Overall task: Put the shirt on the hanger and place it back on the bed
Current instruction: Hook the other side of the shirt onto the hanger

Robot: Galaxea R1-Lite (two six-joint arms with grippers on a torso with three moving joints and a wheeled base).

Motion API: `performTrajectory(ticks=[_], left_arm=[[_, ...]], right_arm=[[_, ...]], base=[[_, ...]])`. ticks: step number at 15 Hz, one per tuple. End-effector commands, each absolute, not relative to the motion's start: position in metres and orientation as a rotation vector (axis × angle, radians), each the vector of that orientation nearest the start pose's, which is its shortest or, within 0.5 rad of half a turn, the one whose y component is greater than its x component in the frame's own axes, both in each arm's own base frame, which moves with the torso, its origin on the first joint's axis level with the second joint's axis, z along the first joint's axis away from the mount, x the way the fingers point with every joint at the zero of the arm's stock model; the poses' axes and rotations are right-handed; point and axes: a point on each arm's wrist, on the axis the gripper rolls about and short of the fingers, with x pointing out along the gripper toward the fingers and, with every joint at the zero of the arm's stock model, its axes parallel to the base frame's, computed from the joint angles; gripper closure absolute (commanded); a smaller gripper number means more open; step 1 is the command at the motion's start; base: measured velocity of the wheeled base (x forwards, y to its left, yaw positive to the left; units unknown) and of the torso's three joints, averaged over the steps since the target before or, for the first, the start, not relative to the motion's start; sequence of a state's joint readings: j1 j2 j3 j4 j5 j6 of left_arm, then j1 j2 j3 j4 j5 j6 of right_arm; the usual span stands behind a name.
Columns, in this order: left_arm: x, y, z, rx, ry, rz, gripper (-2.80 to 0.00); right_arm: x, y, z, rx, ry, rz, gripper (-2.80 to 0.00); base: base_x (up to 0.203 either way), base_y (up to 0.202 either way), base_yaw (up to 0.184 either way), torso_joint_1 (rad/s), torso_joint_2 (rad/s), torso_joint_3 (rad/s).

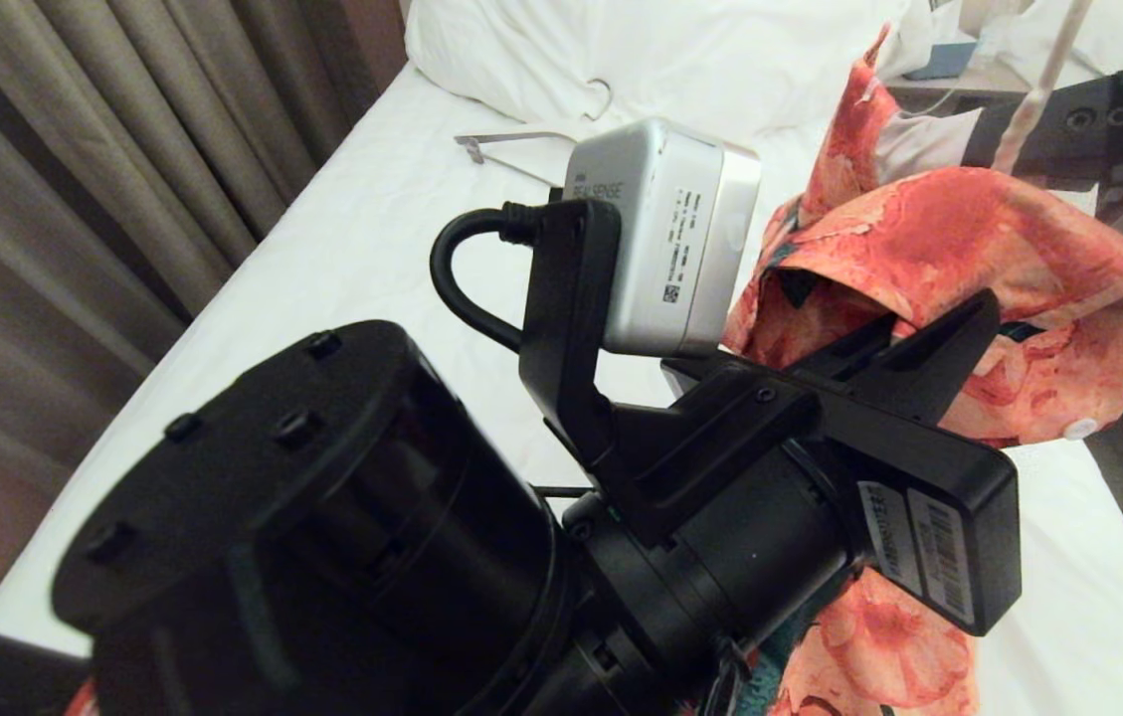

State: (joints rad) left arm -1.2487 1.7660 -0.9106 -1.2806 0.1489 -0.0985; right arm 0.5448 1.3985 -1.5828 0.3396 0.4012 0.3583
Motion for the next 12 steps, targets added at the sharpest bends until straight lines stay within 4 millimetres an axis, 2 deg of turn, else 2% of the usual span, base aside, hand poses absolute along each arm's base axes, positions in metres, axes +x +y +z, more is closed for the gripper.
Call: performTrajectory(ticks=[1, 7, 12], left_arm=[[0.105, -0.304, 0.256, -0.384, -0.297, -1.099, 0.0], [0.106, -0.307, 0.253, -0.377, -0.29, -1.1, 0.0], [0.107, -0.309, 0.249, -0.37, -0.281, -1.1, 0.0]], right_arm=[[0.169, 0.114, 0.387, 0.32, 0.328, 0.911, 0.0], [0.15, 0.101, 0.399, 0.326, 0.262, 0.914, 0.0], [0.148, 0.1, 0.4, 0.319, 0.253, 0.909, 0.0]], base=[[0.0, 0.0, 0.0, 0.0, 0.0, 0.0], [0.0, 0.0, 0.0, 0.0, 0.0, 0.0], [0.0, 0.0, 0.0, 0.0, 0.0, 0.0]])
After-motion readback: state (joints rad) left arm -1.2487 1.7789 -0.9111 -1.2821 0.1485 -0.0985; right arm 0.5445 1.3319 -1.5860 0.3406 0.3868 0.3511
